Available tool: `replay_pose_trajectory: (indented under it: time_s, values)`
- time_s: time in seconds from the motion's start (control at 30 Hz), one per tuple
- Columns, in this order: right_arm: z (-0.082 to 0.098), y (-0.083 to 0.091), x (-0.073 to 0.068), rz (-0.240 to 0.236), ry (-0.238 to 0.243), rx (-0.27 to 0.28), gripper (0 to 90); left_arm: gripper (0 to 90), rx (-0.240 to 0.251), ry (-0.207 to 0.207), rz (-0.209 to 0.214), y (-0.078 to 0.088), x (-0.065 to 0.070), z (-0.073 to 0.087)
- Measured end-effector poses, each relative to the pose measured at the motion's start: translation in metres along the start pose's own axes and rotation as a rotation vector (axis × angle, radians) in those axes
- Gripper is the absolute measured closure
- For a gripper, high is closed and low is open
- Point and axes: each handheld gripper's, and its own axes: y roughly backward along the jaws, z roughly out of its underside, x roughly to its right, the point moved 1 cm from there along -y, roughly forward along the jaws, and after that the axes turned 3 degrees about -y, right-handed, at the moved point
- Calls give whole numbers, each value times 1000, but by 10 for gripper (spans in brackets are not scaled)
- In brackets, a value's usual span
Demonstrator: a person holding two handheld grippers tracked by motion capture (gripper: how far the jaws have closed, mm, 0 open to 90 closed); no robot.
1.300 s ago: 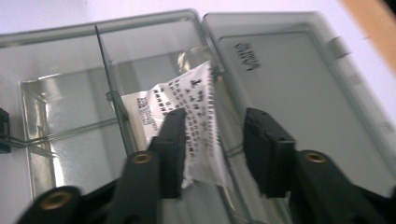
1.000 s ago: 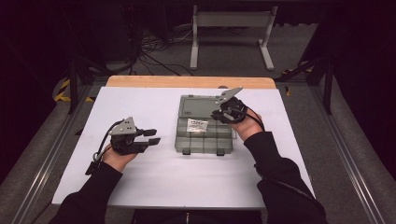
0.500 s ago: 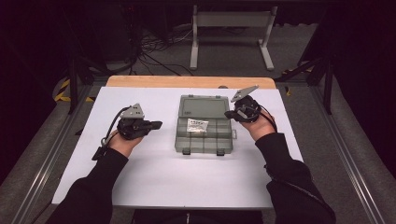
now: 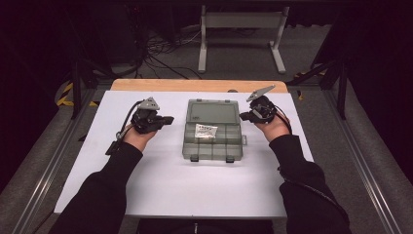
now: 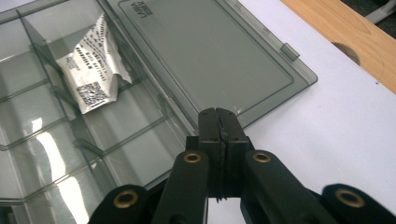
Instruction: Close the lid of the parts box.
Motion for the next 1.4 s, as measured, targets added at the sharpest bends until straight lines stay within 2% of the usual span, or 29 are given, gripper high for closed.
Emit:
replay_pose_trajectory:
  time_s: [0.1,0.23,0.47,0.63,0.77,0.97,1.17,1.23,1.4]
  values:
    - [0,-1,4,2,-7,-2,899,896,-13,-1,-9,-6,-4,-4]
    - [0,-2,8,1,-16,3,899,896,-26,29,-18,-13,-6,-7]
    - [1,-8,15,-2,-25,-6,899,895,-34,45,-30,-27,-13,-12]
    - [1,-14,20,-5,-33,-15,899,895,-54,54,-23,-35,-17,-13]
    - [2,-17,24,-7,-35,-21,899,895,-50,67,-20,-40,-18,-15]
    - [3,-20,28,-8,-39,-24,899,895,-53,71,-32,-48,-19,-19]
    - [4,-23,30,-7,-35,-41,899,895,-74,80,-36,-56,-24,-18]
    - [4,-24,30,-6,-36,-41,899,895,-77,93,-22,-59,-25,-18]
    - [5,-27,31,6,-26,-60,899,894,-91,90,-20,-65,-23,-18]
